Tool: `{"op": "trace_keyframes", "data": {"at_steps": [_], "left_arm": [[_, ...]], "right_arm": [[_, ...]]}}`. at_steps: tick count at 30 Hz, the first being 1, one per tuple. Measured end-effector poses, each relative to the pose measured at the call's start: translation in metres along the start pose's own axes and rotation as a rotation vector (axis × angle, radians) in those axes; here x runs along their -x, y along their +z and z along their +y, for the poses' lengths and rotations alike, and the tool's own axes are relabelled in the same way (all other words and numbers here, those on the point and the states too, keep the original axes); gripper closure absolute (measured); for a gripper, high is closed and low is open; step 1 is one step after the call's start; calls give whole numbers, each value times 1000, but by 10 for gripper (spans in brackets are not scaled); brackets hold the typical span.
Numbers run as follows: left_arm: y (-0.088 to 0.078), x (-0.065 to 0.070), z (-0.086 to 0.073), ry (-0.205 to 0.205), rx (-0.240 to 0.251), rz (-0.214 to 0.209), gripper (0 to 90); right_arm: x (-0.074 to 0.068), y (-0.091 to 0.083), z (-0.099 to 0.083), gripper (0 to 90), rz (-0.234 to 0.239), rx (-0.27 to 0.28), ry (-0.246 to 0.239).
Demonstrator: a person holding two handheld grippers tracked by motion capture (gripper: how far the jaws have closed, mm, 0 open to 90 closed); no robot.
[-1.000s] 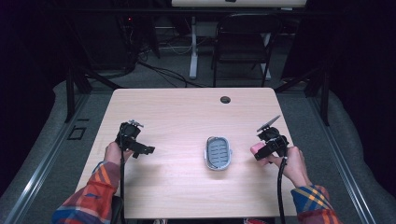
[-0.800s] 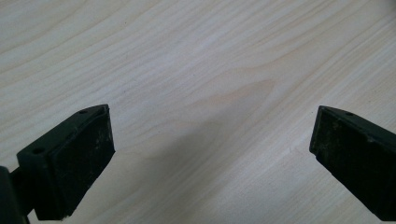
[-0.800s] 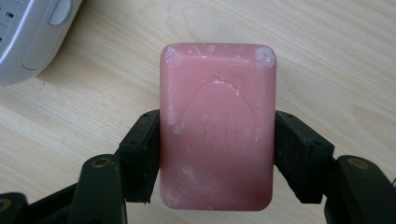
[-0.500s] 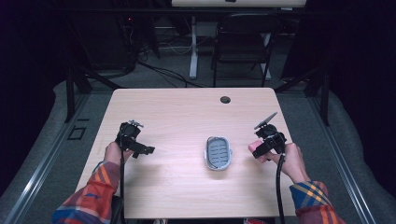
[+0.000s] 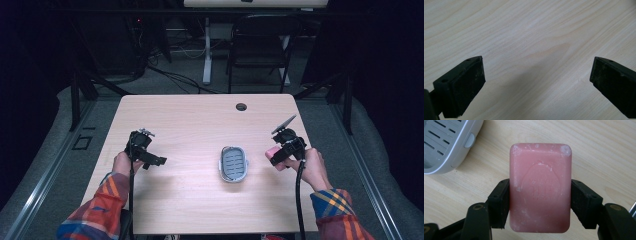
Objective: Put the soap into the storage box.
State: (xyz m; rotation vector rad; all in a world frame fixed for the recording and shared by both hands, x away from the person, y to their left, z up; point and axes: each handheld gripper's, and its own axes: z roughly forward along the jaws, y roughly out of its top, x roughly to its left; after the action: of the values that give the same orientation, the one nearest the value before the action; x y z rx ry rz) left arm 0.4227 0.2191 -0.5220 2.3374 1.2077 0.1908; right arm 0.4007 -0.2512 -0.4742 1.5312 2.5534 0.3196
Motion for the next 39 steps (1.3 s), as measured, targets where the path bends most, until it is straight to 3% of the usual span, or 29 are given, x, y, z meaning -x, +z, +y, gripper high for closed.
{"op": "trace_keyframes", "data": {"at_steps": [6, 7, 10, 15, 25, 39], "left_arm": [[0, 0, 0, 0, 1, -2, 0], [0, 0, 0, 1, 2, -3, 0], [0, 0, 0, 3, 0, -4, 0], [0, 0, 0, 3, 2, -6, 0], [0, 0, 1, 5, 0, -4, 0], [1, 1, 1, 7, -3, -3, 0]], "right_arm": [[0, -7, 6, 372, -12, -2, -4], [-1, -7, 6, 372, -6, 18, 8], [-1, -12, 11, 372, -12, -7, -18], [-6, -15, 19, 372, -12, 12, -21], [-14, -19, 32, 373, -12, -13, -60], [-26, -24, 43, 372, -7, -8, -91]]}}
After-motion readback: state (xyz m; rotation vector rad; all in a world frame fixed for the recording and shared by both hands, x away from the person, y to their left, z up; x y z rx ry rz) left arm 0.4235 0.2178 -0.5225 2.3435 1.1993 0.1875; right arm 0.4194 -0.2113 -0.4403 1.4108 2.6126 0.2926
